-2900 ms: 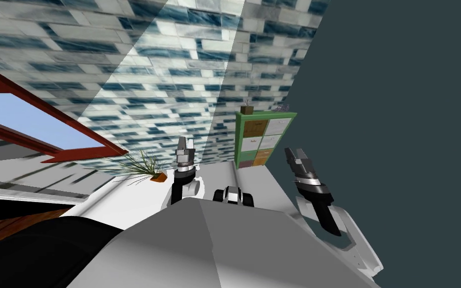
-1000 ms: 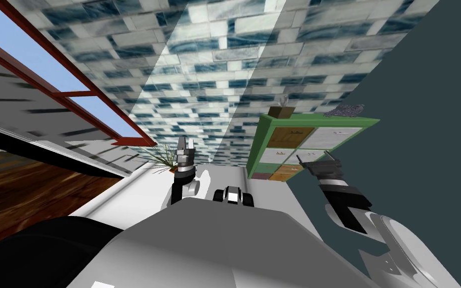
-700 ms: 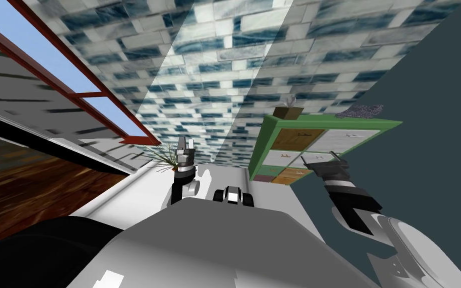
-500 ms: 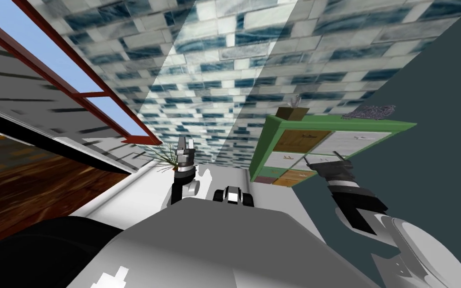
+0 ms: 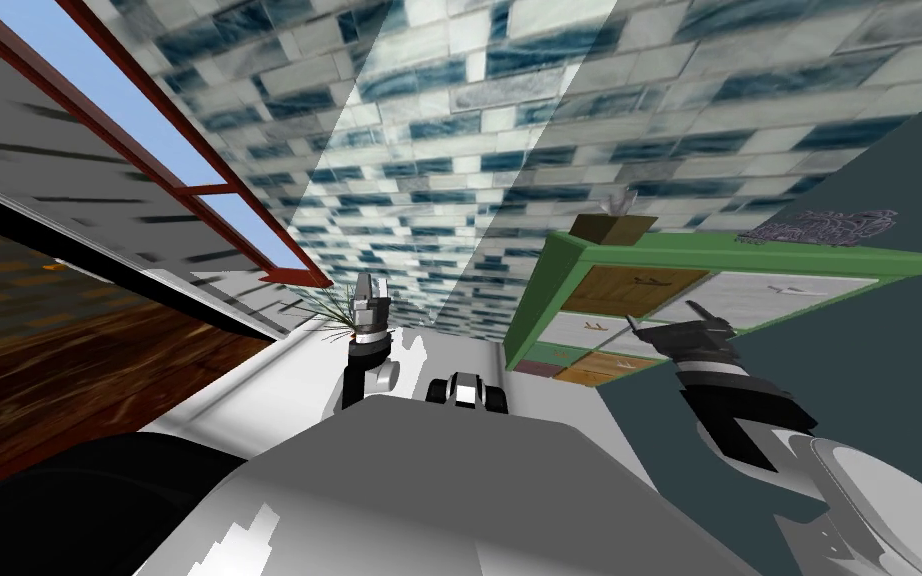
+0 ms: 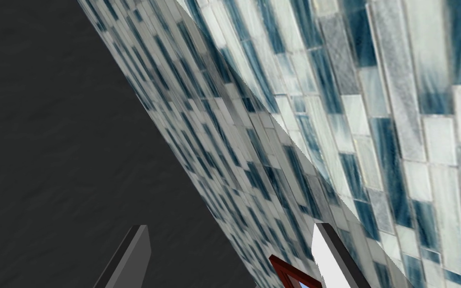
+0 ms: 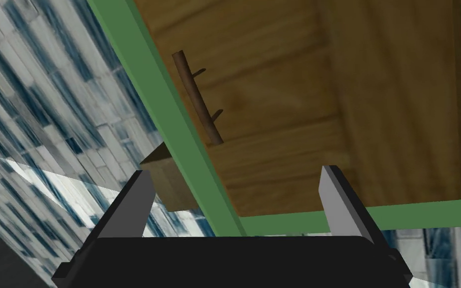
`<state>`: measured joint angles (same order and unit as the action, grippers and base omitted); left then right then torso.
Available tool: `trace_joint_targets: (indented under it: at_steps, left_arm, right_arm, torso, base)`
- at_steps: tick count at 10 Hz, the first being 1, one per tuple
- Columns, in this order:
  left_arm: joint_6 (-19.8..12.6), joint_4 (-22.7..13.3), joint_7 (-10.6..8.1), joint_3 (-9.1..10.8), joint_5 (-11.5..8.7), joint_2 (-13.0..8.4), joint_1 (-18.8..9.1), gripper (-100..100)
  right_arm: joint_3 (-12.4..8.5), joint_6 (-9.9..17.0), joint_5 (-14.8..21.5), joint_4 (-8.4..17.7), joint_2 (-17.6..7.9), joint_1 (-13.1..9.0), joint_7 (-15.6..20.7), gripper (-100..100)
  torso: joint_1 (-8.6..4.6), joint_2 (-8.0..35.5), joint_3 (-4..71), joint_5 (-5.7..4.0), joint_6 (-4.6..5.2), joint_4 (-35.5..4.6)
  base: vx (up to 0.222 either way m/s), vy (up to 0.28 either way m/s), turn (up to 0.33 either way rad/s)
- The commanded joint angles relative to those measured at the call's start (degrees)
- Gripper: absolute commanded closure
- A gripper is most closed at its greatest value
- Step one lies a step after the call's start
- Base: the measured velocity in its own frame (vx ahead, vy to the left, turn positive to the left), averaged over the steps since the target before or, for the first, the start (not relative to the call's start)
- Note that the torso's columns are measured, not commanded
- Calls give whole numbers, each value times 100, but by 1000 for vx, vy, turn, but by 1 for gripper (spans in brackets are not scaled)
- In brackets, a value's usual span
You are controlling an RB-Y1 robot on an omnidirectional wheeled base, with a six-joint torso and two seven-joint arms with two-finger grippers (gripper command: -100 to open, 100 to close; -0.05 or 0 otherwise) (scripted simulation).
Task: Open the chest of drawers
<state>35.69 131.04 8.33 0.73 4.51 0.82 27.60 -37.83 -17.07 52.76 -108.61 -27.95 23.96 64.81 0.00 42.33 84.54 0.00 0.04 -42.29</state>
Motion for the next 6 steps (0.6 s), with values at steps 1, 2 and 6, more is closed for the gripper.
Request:
trace_joint_targets:
  at_steps: [1, 2, 6]
  left_arm:
    - [0, 0, 0, 0, 0, 0, 0, 0]
    - [0, 0, 0, 0, 0, 0, 0, 0]
    - [0, 0, 0, 0, 0, 0, 0, 0]
  right_arm:
    - [-170, 57, 276, 139, -156, -38, 343, -100]
    - [-231, 93, 379, 182, -241, -48, 457, -100]
    - [-359, 162, 591, 231, -437, -39, 687, -100]
  torso:
    - [-1, -1, 1, 0, -4, 0]
    - [2, -7, 4, 1, -6, 1]
    - [-4, -1, 1, -1, -3, 0]
  base:
    - [63, 23, 131]
    - [73, 26, 116]
    - [55, 16, 59]
